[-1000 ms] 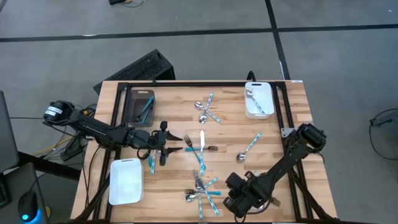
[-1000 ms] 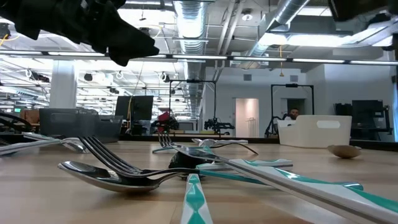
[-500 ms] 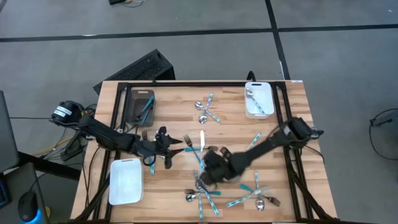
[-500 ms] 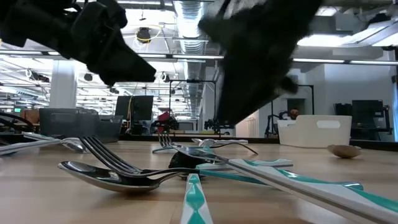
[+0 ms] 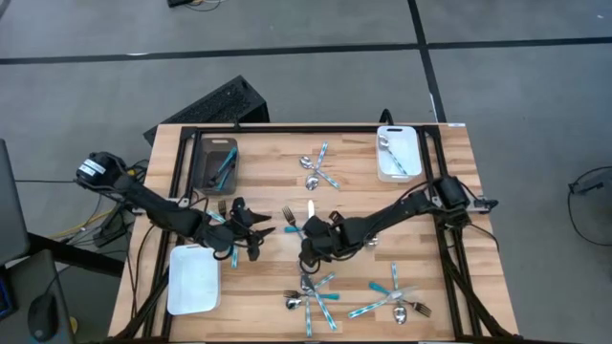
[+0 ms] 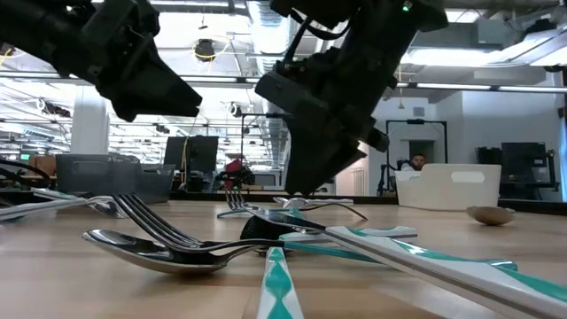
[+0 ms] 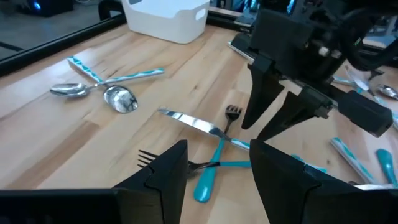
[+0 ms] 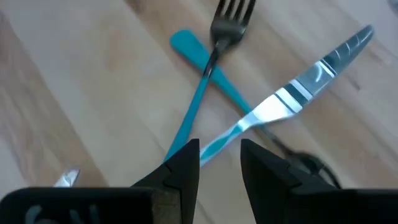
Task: Sort silverware by color (type)
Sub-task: Put the blue patterned knife into the bottom left white bin
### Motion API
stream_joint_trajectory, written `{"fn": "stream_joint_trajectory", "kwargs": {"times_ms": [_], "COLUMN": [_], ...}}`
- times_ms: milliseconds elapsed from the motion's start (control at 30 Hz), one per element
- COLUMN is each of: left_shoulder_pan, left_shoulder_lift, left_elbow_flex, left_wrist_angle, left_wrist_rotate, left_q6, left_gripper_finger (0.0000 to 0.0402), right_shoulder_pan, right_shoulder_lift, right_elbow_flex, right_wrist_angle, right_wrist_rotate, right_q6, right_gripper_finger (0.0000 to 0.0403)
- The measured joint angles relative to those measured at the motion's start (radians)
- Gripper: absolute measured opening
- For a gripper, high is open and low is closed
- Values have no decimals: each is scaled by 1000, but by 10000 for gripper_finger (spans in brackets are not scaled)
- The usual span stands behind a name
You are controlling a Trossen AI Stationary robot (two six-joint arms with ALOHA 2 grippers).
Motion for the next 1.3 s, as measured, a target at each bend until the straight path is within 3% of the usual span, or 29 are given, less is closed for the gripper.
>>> {"fn": "stream_joint_trajectory", "kwargs": {"times_ms": [400, 700, 867, 1100, 1300], "left_shoulder_pan": [-58, -58, -55, -55, -55], "left_shoulder_lift": [-21, -23, -23, -23, -23], "left_elbow_flex": [0, 0, 0, 0, 0], "left_wrist_angle": [-22, -60, -81, -81, -95], "left_wrist_rotate": [-71, -73, -85, -84, -84], "left_q6": [2, 31, 40, 54, 67], "left_gripper_finger": [159, 159, 159, 159, 159], "right_shoulder_pan": [-2, -9, -7, 31, 62], "right_shoulder_lift": [-1, -1, -5, -8, -66], "right_elbow_flex": [-82, -102, -138, -141, -146], "right_wrist_angle": [146, 99, 86, 83, 80], "right_wrist_rotate": [-14, 5, -7, 20, 94], "right_q6": [108, 155, 191, 217, 189], "right_gripper_finger": [141, 139, 118, 51, 49]}}
